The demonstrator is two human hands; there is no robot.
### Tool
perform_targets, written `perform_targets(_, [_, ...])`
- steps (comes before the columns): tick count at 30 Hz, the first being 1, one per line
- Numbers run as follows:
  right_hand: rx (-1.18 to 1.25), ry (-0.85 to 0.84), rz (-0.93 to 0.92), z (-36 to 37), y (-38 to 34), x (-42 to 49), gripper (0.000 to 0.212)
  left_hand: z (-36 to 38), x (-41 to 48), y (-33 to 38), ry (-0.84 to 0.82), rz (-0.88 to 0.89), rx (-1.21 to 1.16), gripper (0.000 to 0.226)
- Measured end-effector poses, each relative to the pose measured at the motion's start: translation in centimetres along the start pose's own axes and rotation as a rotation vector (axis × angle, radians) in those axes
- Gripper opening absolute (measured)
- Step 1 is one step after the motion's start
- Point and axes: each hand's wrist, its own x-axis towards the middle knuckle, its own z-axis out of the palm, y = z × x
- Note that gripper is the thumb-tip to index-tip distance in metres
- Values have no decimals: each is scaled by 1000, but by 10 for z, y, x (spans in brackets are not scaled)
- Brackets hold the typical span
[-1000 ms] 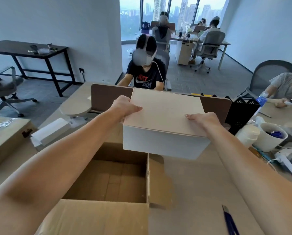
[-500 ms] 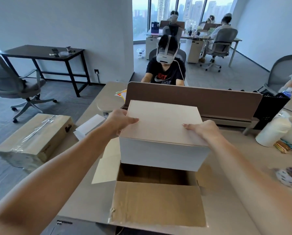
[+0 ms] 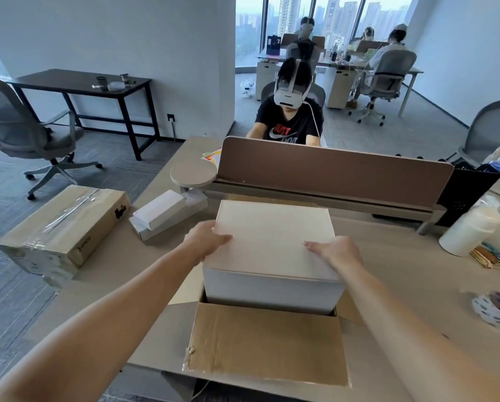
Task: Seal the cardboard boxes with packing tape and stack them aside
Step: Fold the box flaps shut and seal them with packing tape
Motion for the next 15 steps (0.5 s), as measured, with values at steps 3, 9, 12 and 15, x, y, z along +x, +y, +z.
perform_targets(3, [18, -20, 3, 15, 13, 5, 43, 11, 9, -13, 19, -29, 14, 63])
perform_targets(9, [26, -51, 46, 40, 31, 18, 39, 27, 27, -40, 28, -23, 121, 65])
perform_targets(12, [47, -82, 58, 46, 38, 23, 43, 30, 32, -47, 32, -27, 204, 62])
perform_targets(15, [-6, -148, 79, 49, 44, 28, 40, 32, 36, -49, 33, -50, 294, 49])
